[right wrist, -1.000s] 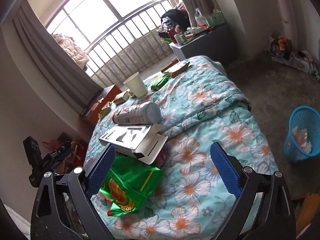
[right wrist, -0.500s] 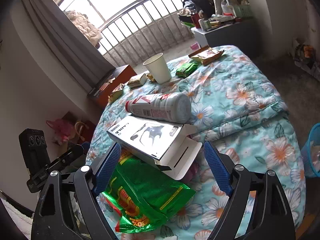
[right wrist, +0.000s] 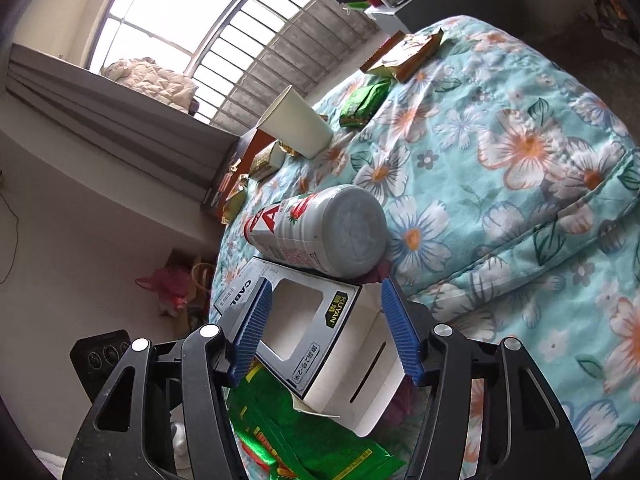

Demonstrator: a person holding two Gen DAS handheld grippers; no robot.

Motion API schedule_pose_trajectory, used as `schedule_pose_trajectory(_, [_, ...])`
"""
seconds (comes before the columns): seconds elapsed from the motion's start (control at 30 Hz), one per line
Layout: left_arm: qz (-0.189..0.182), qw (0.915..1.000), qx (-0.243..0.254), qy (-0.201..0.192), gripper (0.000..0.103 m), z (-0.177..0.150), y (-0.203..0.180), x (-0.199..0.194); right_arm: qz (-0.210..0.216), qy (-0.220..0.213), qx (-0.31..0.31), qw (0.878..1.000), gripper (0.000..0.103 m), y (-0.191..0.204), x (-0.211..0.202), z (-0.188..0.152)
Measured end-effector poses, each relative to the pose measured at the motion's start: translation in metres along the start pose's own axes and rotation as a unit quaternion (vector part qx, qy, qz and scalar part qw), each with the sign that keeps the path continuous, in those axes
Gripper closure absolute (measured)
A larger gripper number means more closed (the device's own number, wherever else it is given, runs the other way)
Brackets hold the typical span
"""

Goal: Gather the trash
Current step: 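Grasp the white CABLE box with the left tool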

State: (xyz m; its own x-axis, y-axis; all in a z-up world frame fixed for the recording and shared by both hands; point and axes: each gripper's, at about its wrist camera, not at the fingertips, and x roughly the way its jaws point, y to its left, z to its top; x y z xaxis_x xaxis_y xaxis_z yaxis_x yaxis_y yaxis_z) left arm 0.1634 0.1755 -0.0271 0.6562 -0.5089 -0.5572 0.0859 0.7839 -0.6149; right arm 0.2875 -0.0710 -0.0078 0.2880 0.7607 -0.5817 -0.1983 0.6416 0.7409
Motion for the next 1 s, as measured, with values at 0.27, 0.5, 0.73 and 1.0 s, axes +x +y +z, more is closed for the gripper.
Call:
schedule_pose_trajectory(0.27, [-0.010,0.9989,-0.043,0.015,0.035,0.000,0.017,0.013,0.046,0.077,0.004,0.996,0.047,-0.022,0.036,0.012])
schedule_pose_trajectory(0.5, [-0.020,0.9970,-0.072,0.019,0.037,0.000,0.031,0.020,0.053,0.100,-0.038,0.993,0.047,-0.007,0.030,0.007])
schedule_pose_trajectory(0.73, [-0.047,0.9940,-0.099,0.004,0.037,0.001,0.037,0.013,0.063,0.098,-0.070,0.991,0.051,0.014,0.015,0.006])
schedule_pose_trajectory(1.0, [-0.101,0.9799,-0.172,0.007,0.037,0.002,0.053,0.011,0.046,0.094,-0.116,0.988,0.058,0.036,-0.004,0.002])
